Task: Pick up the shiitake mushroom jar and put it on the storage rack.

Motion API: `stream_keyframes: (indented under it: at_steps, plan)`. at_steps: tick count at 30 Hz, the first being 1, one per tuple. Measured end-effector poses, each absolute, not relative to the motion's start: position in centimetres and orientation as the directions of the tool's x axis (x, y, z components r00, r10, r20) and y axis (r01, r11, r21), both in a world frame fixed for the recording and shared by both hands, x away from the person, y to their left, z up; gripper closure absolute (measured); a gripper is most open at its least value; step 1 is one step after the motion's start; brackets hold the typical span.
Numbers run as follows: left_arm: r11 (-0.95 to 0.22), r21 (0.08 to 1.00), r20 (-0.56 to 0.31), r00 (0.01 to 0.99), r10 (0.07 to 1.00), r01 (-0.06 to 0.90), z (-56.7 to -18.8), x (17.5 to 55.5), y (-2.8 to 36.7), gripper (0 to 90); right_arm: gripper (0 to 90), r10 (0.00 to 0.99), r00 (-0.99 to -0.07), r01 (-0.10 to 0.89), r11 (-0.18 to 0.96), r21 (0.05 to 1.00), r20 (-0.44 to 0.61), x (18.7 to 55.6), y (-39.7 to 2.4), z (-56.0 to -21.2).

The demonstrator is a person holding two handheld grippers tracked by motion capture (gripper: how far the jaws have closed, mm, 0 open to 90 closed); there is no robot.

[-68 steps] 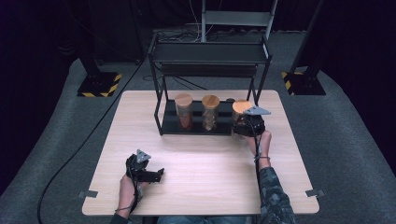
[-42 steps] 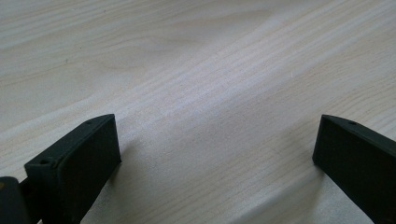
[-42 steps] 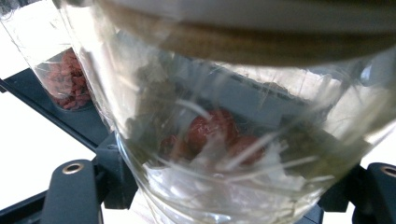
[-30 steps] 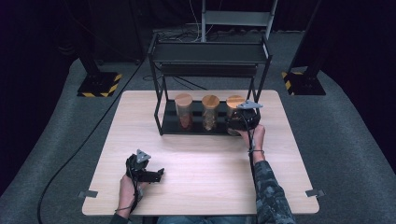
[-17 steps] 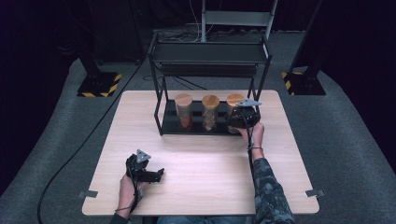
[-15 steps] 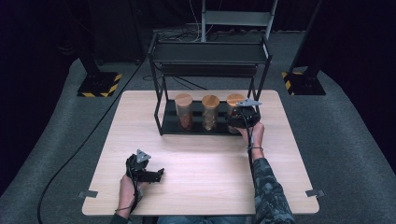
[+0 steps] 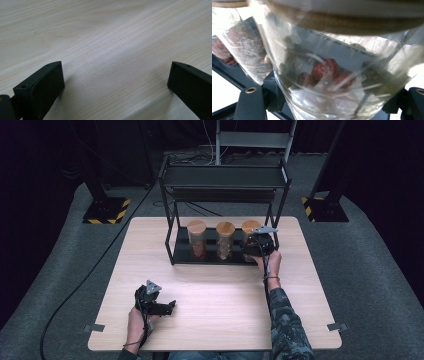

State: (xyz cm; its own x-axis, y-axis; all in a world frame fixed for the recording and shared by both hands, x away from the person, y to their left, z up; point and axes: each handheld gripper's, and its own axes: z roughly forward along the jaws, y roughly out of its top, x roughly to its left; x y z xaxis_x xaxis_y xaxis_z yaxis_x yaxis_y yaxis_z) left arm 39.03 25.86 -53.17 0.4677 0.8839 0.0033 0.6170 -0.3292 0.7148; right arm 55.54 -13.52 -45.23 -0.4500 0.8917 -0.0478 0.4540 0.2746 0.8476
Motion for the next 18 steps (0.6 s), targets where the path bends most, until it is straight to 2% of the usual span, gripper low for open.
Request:
stream_keyframes:
  at_steps: [18]
  plan:
    - [-0.329, 0.715, 0.003, 0.468, 0.884, 0.617, -53.17, 39.03, 25.86, 0.0, 24.4, 0.896, -0.441, 0.466, 0.276, 0.841, -0.05, 56.06, -13.22, -46.1]
